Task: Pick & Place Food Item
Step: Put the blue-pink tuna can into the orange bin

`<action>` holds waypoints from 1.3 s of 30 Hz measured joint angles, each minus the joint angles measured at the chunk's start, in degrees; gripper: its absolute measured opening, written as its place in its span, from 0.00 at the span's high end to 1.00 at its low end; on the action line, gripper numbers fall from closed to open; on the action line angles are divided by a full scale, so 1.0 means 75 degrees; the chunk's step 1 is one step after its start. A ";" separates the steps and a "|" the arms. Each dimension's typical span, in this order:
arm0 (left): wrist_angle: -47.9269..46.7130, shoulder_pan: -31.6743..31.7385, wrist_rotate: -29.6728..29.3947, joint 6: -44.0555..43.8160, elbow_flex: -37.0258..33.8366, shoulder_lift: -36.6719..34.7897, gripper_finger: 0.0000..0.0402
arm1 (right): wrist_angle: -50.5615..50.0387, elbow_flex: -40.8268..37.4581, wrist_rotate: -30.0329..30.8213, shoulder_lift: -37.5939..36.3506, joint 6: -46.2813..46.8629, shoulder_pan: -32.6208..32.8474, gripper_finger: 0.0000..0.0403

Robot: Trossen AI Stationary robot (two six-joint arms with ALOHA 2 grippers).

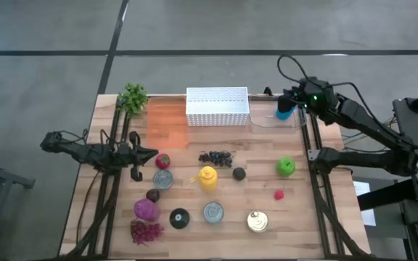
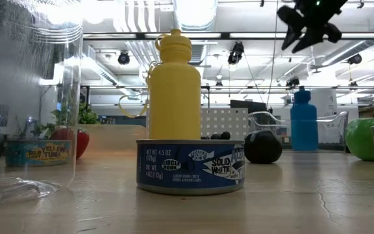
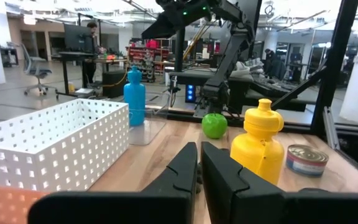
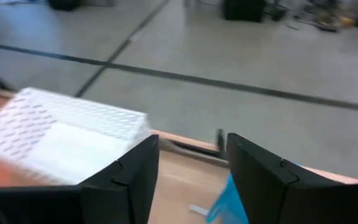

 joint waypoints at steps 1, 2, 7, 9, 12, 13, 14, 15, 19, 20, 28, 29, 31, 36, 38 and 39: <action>0.0009 0.0000 0.0000 0.0165 0.0002 0.0000 0.93 | 0.0001 -0.0014 0.0000 -0.0058 -0.0044 0.0210 0.58; 0.0022 0.0003 0.0000 0.0336 -0.0001 0.0000 0.93 | -0.0001 -0.0021 0.0000 -0.0099 -0.0100 0.0424 0.60; 0.0160 0.0001 0.0000 0.0474 0.0001 0.0000 0.93 | 0.0004 -0.0037 0.0012 -0.0132 -0.0324 0.1576 0.68; 0.0363 0.0000 0.0000 0.0477 0.0001 -0.0001 0.93 | 0.0006 -0.0037 0.0018 -0.0082 -0.0336 0.2047 0.72; 0.0409 0.0000 -0.0003 0.0456 0.0117 0.0000 0.93 | 0.0050 -0.0042 0.0147 0.0028 -0.0379 0.2749 0.77; 0.0417 0.0001 -0.0001 0.0410 0.0209 0.0000 0.93 | 0.0075 -0.0046 0.0303 0.0074 -0.0375 0.3004 0.79; 0.0477 0.0000 -0.0005 0.0383 0.0303 -0.0003 0.93 | 0.0132 -0.0059 0.0490 0.0126 -0.0380 0.3264 0.81; 0.0502 0.0002 -0.0005 0.0381 0.0367 -0.0003 0.93 | 0.0172 -0.0079 0.0656 0.0176 -0.0388 0.3517 0.83; 0.0445 0.0000 -0.0139 0.0377 0.0483 0.0149 0.94 | 0.0208 -0.0099 0.1133 0.0403 -0.0394 0.4449 0.90; 0.0462 0.0002 -0.0207 0.0377 0.0517 0.0213 0.94 | 0.0208 -0.0104 0.1230 0.0456 -0.0391 0.4658 0.91; 0.0441 0.0000 -0.0592 0.0211 0.1145 0.1390 0.94 | 0.0298 -0.0115 0.1416 0.0838 -0.0328 0.5730 0.98; 0.0436 0.0000 -0.0595 0.0211 0.1279 0.1581 0.94 | 0.0350 -0.0115 0.1416 0.0887 -0.0321 0.5825 0.98; 0.0431 0.0000 -0.0614 0.0211 0.1571 0.1975 0.94 | 0.0454 -0.0118 0.1416 0.0975 -0.0311 0.5995 0.98; -0.0019 0.0000 -0.0784 0.0208 0.2464 0.2990 0.94 | 0.0786 -0.0118 0.1429 0.1248 -0.0357 0.6296 0.98; -0.0314 0.0000 -0.0784 0.0203 0.2848 0.3372 0.94 | 0.0786 -0.0119 0.1430 0.1355 -0.0354 0.6382 0.98; -0.0481 0.0000 -0.0784 0.0200 0.3041 0.3557 0.94 | 0.0805 -0.0129 0.1430 0.1405 -0.0354 0.6429 0.98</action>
